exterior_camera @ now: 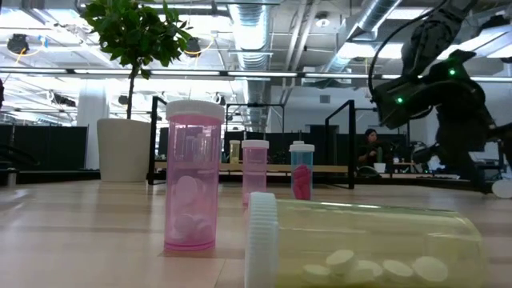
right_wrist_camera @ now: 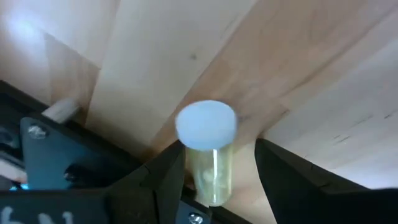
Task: Pick and place medicine bottles onto shelf by color
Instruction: Put the yellow pill bottle on the shelf
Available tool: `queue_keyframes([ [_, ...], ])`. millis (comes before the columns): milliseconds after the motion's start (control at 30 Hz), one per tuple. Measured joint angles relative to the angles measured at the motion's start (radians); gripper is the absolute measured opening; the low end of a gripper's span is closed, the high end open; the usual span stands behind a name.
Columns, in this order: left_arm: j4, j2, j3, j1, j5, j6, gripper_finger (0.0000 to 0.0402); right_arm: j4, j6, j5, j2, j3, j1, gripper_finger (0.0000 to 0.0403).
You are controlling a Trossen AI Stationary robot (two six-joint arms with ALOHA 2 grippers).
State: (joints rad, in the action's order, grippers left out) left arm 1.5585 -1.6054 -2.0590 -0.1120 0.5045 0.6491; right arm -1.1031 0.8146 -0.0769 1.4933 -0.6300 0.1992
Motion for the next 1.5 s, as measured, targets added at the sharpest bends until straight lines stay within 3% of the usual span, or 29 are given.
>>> queue_keyframes([
  [300,0.000,0.000,0.000,0.000,0.000,0.000,0.0167,0.128,-0.068,-0.009,0.000,-0.001,-0.068,0.0209],
  [733,0.000,0.000,0.000,0.000,-0.003,0.028,0.0167,0.171,-0.140,-0.006,-0.001,-0.029,-0.101,0.0120],
  [1000,0.000,0.000,0.000,0.000,-0.004,0.028,0.0167,0.183,-0.210,0.005,-0.014,-0.045,-0.101,0.0122],
  [1500,-0.002,0.000,0.001,0.000,0.021,0.054,0.0167,0.392,-0.423,0.006,-0.220,-0.288,-0.100,0.0122],
])
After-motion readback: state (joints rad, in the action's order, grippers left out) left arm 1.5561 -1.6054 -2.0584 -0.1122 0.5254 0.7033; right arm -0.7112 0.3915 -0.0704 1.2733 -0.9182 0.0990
